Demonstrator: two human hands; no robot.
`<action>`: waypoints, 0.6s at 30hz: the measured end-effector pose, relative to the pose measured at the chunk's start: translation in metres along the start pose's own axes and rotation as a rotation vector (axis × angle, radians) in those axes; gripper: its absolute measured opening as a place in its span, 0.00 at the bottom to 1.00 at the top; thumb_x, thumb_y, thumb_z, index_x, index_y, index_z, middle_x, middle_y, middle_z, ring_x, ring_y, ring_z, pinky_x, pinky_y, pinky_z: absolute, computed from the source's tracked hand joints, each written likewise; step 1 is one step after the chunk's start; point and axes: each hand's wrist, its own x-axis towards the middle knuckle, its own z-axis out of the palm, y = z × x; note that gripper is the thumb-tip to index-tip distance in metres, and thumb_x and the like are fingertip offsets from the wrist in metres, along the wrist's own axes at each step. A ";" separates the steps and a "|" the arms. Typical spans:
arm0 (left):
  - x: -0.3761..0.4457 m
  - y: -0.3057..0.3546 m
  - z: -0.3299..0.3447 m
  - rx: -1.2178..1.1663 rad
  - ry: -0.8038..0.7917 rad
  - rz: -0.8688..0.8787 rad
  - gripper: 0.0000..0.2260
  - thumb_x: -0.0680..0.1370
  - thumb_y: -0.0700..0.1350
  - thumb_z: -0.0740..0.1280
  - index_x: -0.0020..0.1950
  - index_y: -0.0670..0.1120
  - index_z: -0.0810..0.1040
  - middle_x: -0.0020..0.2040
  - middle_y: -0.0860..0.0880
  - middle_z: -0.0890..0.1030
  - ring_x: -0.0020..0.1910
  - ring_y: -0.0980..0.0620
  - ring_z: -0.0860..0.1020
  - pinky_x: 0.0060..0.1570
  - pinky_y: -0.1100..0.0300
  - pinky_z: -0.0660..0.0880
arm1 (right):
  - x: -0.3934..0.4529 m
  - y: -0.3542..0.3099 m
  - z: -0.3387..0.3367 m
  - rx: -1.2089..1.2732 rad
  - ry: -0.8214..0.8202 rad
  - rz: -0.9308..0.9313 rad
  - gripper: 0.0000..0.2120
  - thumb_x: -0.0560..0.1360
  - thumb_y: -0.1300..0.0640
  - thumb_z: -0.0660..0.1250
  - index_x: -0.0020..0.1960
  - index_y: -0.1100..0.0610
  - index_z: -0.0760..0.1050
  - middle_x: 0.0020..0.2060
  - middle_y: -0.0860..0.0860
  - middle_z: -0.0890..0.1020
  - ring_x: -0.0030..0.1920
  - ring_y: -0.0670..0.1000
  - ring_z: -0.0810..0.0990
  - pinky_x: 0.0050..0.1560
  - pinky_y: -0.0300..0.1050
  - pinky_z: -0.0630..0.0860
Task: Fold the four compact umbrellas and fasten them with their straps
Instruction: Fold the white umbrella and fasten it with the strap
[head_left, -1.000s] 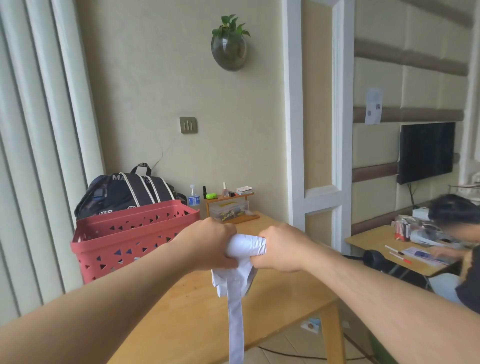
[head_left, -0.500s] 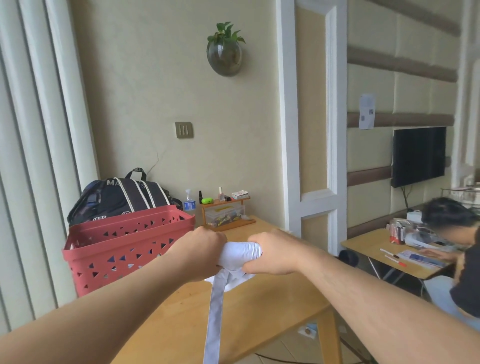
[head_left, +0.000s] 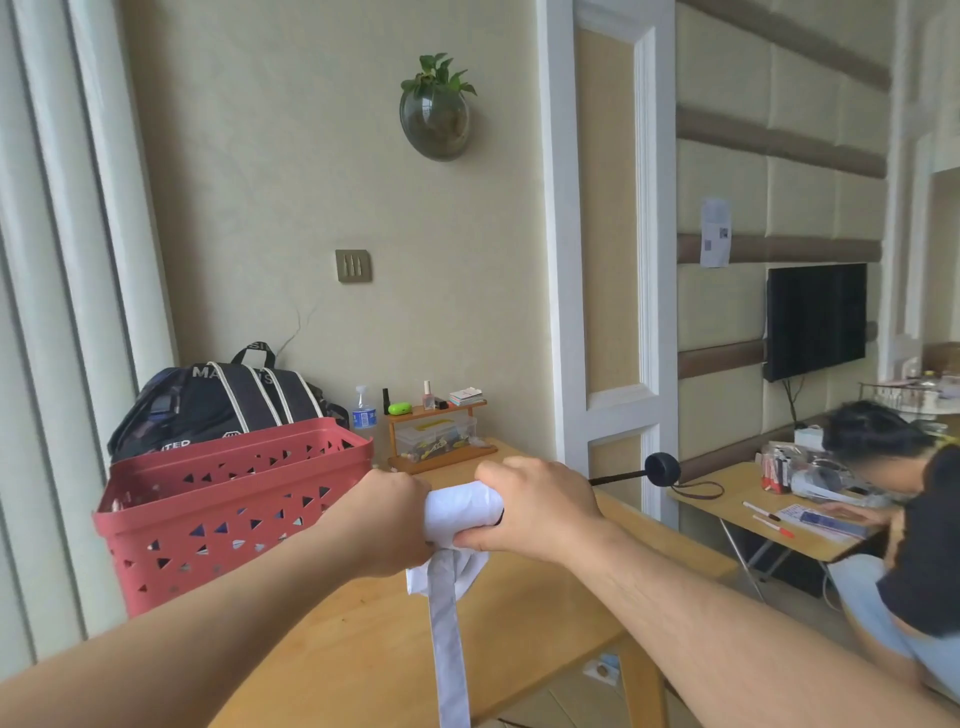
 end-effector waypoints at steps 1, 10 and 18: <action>-0.001 -0.001 0.000 -0.003 -0.013 -0.009 0.07 0.75 0.51 0.67 0.46 0.48 0.76 0.41 0.50 0.81 0.38 0.49 0.75 0.29 0.63 0.64 | 0.000 -0.001 0.001 -0.002 0.007 0.002 0.29 0.64 0.23 0.67 0.44 0.46 0.64 0.41 0.44 0.72 0.44 0.50 0.73 0.36 0.45 0.67; -0.009 -0.008 0.000 -0.082 -0.108 -0.023 0.12 0.71 0.54 0.74 0.40 0.54 0.71 0.38 0.53 0.78 0.38 0.49 0.77 0.35 0.58 0.72 | 0.005 -0.004 0.006 -0.091 -0.096 -0.068 0.15 0.71 0.40 0.66 0.47 0.42 0.62 0.44 0.47 0.79 0.46 0.59 0.77 0.38 0.47 0.70; -0.016 -0.012 0.003 -0.110 -0.126 -0.005 0.12 0.70 0.57 0.74 0.43 0.53 0.76 0.40 0.53 0.80 0.40 0.49 0.78 0.37 0.57 0.74 | 0.003 -0.017 -0.002 -0.092 -0.185 -0.050 0.10 0.68 0.42 0.66 0.44 0.44 0.68 0.37 0.44 0.74 0.44 0.56 0.78 0.36 0.45 0.72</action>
